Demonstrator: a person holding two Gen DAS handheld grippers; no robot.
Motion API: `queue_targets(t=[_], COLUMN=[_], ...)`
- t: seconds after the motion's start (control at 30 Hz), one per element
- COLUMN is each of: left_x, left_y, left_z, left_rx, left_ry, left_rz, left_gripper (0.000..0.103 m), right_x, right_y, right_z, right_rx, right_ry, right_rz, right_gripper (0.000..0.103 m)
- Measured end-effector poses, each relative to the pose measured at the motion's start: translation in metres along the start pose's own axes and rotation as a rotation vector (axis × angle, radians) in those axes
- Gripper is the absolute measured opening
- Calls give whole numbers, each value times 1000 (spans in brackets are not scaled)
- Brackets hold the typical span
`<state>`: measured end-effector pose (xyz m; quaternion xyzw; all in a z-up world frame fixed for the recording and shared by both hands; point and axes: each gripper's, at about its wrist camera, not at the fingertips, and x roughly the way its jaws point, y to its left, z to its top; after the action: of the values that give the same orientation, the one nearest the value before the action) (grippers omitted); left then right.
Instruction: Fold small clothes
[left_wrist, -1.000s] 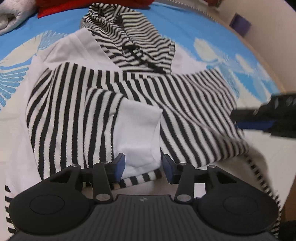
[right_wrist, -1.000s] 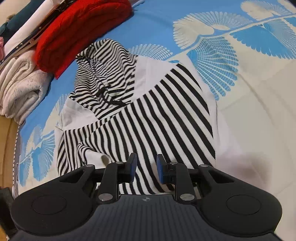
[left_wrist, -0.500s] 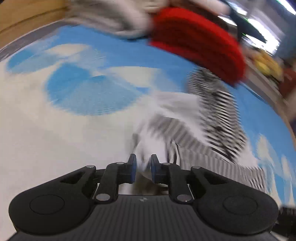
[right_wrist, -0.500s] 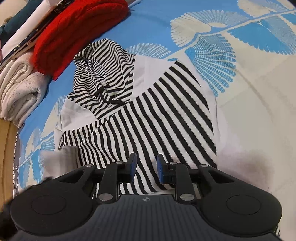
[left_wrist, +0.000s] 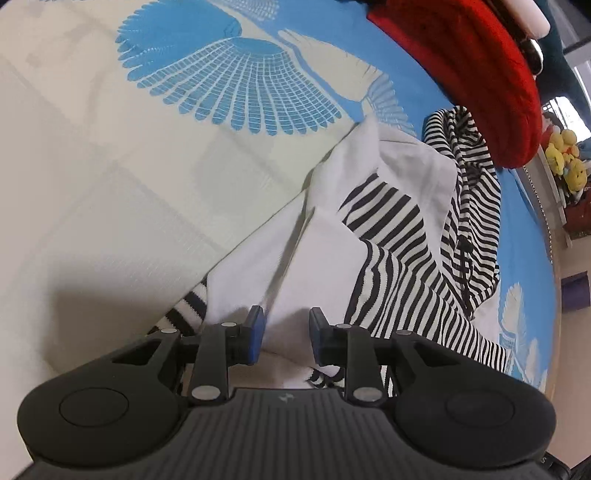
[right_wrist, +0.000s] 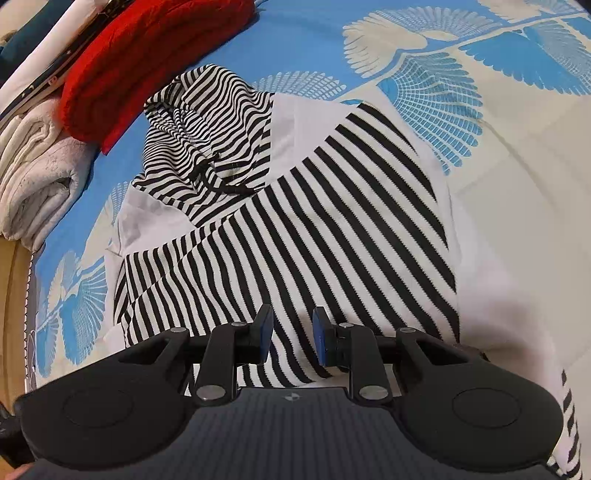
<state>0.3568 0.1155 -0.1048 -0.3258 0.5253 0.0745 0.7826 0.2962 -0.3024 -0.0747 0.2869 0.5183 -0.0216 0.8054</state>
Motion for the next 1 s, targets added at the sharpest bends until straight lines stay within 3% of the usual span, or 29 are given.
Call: queue_targets(t=[0.07, 0.1, 0.23, 0.37, 0.47, 0.53, 0.6, 0.67, 0.73, 0.87, 1.0], left_x=[-7, -12, -33, -43, -45, -39, -18, 4, 9, -3, 12], left_y=[-6, -9, -21, -37, -49, -55, -55, -43, -39, -51, -43], left_z=[-1, -1, -1, -8, -16, -22, -23, -24, -25, -27, -26], left_rx=[54, 80, 152, 244, 306, 342, 355, 285, 291, 352, 315], left_ry=[-36, -59, -186, -265, -282, -243, -112, -7, -13, -92, -46], left_rz=[-7, -1, 38, 162, 132, 66, 2, 42, 85, 91, 133], left_gripper=[5, 2, 2, 0, 0, 4, 7, 7, 6, 9, 12], right_x=[2, 3, 5, 7, 12, 15, 15, 14, 13, 10, 6], right_y=[0, 0, 1, -1, -11, -19, -23, -23, -24, -30, -38], right_z=[0, 0, -1, -3, -2, -1, 0, 0, 0, 5, 10], right_rx=[3, 5, 12, 10, 49, 85, 100, 92, 90, 108, 121], right_ry=[6, 9, 13, 5, 28, 42, 40, 31, 24, 20, 5], right_rz=[1, 1, -1, -33, -69, -90, -98, -103, -111, -116, -136], right_gripper=[25, 25, 25, 25, 25, 25, 25, 25, 25, 25, 25])
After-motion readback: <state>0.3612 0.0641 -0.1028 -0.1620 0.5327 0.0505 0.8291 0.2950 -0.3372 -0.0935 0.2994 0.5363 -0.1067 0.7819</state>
